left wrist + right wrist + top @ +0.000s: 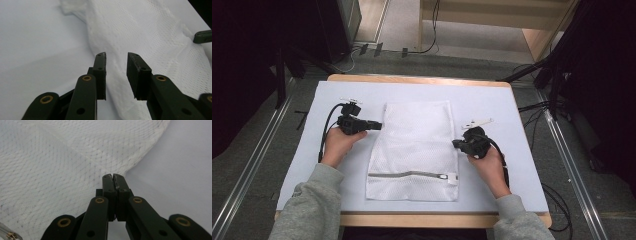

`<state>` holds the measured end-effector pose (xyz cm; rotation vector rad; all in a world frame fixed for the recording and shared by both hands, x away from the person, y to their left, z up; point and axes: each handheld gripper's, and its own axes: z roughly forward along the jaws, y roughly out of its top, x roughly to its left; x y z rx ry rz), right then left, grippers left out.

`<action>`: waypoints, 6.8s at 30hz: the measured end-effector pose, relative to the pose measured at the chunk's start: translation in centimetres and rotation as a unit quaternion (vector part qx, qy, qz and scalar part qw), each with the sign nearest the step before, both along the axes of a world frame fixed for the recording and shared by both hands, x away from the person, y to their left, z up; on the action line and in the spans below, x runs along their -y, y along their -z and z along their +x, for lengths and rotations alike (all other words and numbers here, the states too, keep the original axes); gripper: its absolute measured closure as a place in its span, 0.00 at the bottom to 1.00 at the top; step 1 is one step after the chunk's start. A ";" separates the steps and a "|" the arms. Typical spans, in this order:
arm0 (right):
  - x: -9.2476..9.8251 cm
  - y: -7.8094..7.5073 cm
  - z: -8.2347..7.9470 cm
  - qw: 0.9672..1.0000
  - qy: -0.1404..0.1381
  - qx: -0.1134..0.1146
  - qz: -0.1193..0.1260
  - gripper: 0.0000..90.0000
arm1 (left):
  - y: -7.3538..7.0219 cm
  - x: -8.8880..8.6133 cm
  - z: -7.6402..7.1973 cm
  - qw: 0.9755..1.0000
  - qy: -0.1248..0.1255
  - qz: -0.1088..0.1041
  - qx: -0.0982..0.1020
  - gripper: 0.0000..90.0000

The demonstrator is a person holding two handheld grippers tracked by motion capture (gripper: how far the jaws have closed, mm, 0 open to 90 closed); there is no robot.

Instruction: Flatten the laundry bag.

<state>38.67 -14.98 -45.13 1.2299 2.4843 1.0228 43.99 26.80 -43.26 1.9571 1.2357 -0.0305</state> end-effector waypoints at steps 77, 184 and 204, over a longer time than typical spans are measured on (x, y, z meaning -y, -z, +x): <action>2.6 -0.8 -3.6 0.999 0.031 0.009 0.017 0.73 | 2.3 0.6 6.4 0.998 -0.025 0.049 0.039 0.60; -0.7 1.6 10.2 0.997 0.079 -0.001 0.017 1.00 | 2.6 3.1 -5.8 0.999 -0.015 0.048 -0.004 1.00; -0.4 2.3 10.0 0.995 0.097 0.024 0.020 1.00 | 2.0 1.6 -2.2 0.998 -0.021 0.054 0.014 1.00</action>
